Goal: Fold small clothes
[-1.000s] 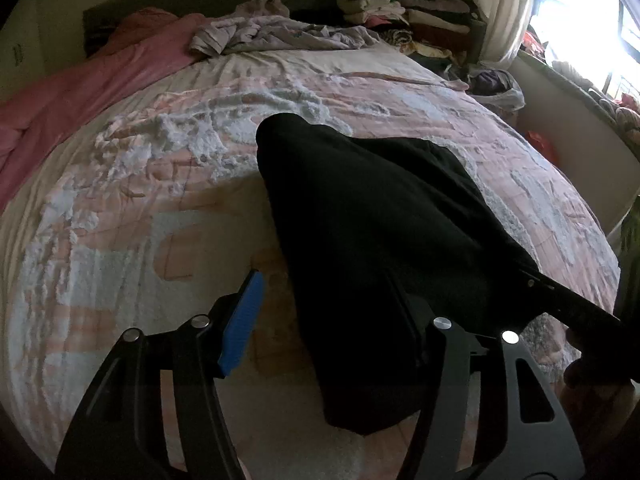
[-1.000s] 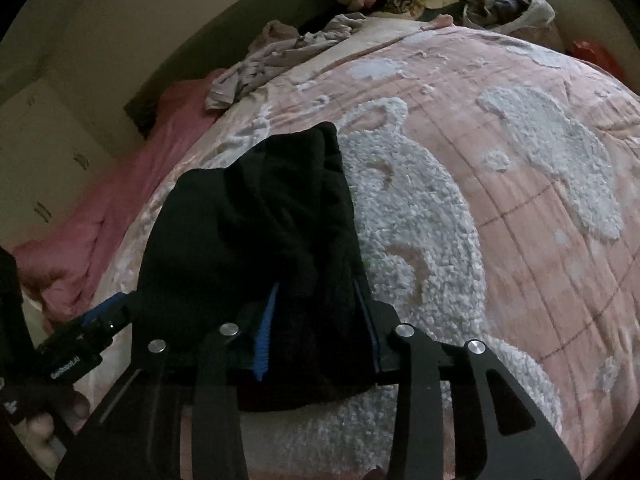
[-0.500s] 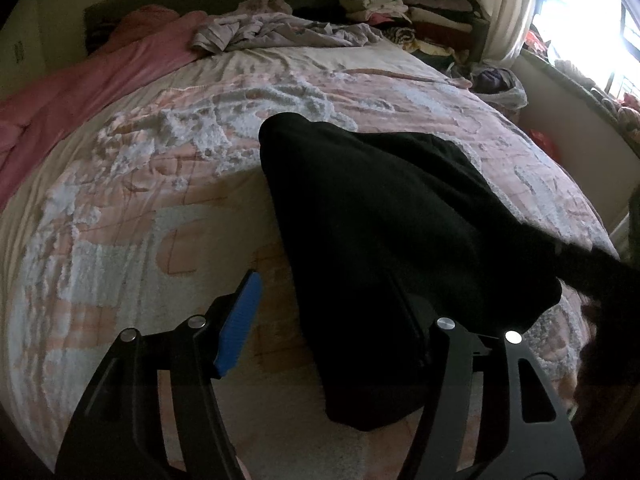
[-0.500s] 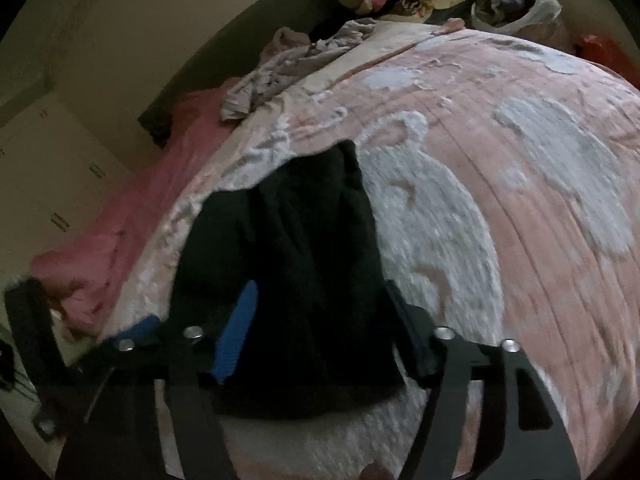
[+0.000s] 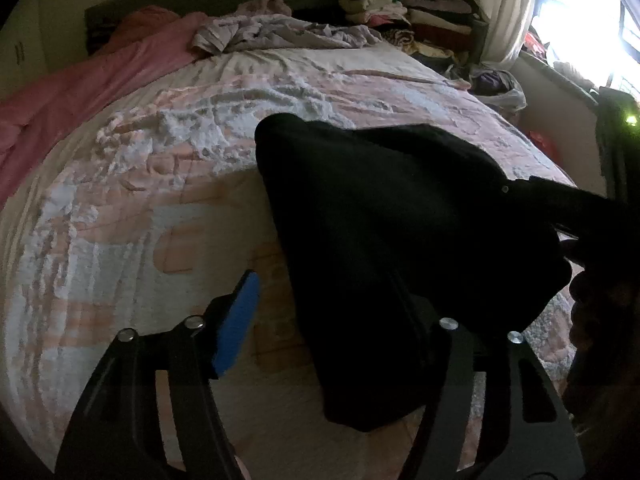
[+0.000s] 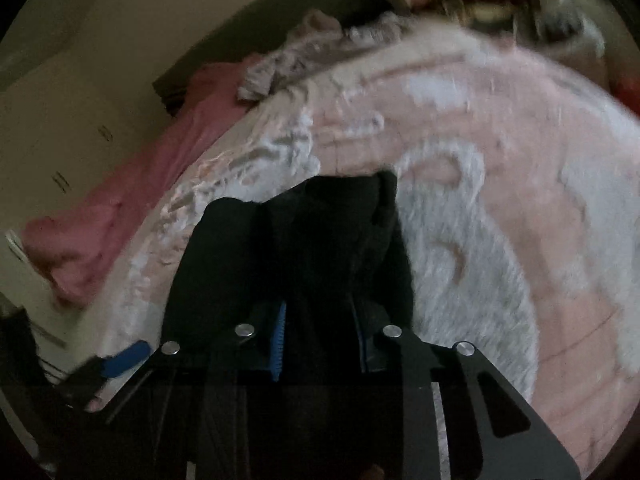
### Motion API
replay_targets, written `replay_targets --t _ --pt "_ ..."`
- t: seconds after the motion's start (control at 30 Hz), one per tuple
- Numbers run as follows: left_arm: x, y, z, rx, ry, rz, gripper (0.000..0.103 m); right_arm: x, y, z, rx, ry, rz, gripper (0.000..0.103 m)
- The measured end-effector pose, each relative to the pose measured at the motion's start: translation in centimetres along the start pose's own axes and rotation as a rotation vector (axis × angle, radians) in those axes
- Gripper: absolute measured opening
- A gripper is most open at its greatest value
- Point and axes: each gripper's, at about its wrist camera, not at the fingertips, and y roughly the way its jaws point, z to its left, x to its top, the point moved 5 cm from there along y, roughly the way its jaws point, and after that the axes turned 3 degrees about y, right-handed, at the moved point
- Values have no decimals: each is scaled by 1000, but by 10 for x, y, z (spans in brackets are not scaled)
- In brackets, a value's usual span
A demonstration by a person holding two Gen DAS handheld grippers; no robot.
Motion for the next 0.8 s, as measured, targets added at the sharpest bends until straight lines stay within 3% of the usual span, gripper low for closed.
replay_targets --t 0.1,0.13,0.27,0.4,0.47,0.63,0.8 --pt "0 3 1 -11 -3 8 60 -8 17 -8 -90 -29 42 30" --pt "0 3 -1 -9 0 9 60 -9 17 -12 -101 -21 40 38" --pt "0 3 -2 -7 1 9 61 -10 9 -18 -125 7 26 57" --pt "-1 2 -3 -10 -2 8 62 -10 -11 -14 -105 20 -23 68" --pt "-1 2 -3 -15 -6 12 62 -8 -21 -14 -92 35 -45 82" --pt "-1 0 -2 -24 -8 12 66 -6 -50 -15 -85 58 -107 96" --pt "0 -12 -4 -30 -3 -11 75 -10 -80 -10 -57 64 -154 98"
